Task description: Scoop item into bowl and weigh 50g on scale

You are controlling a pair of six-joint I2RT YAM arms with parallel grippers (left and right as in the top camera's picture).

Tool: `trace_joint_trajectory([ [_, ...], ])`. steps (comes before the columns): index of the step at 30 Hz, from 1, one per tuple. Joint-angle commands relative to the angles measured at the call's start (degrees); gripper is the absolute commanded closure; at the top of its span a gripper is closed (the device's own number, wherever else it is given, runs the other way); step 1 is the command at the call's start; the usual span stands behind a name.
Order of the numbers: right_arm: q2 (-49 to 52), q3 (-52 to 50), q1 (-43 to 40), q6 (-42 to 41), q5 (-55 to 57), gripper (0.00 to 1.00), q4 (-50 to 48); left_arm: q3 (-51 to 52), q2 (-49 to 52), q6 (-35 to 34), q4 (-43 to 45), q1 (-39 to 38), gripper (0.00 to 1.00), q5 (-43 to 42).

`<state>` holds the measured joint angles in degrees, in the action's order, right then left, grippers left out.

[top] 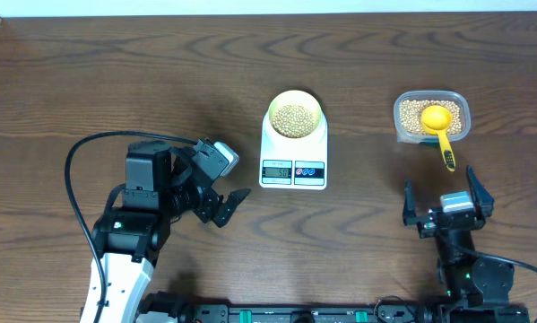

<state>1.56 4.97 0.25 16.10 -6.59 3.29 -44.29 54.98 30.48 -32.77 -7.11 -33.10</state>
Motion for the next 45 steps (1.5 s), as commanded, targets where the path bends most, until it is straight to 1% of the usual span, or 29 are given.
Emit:
trace_joint_trajectory([
  [1, -1.3, -2.7, 0.6, 1.1, 0.7, 0.01, -1.3, -0.6, 0.1, 0.4, 0.1, 0.3, 0.01, -0.8],
  [4, -1.3, -4.7, 0.6, 1.1, 0.7, 0.01, -2.0, -0.6, 0.1, 0.4, 0.1, 0.3, 0.01, -0.8],
  [6, -1.3, -4.7, 0.6, 1.1, 0.7, 0.01, 0.3, -0.6, 0.1, 0.4, 0.1, 0.3, 0.01, -0.8],
  [9, -1.3, -4.7, 0.5, 1.1, 2.5, 0.01, 0.8, -0.6, 0.1, 0.4, 0.1, 0.3, 0.01, -0.8],
  [45, -1.3, -4.7, 0.5, 1.1, 2.4, 0.01, 0.7, -0.6, 0.1, 0.4, 0.1, 0.3, 0.01, -0.8],
])
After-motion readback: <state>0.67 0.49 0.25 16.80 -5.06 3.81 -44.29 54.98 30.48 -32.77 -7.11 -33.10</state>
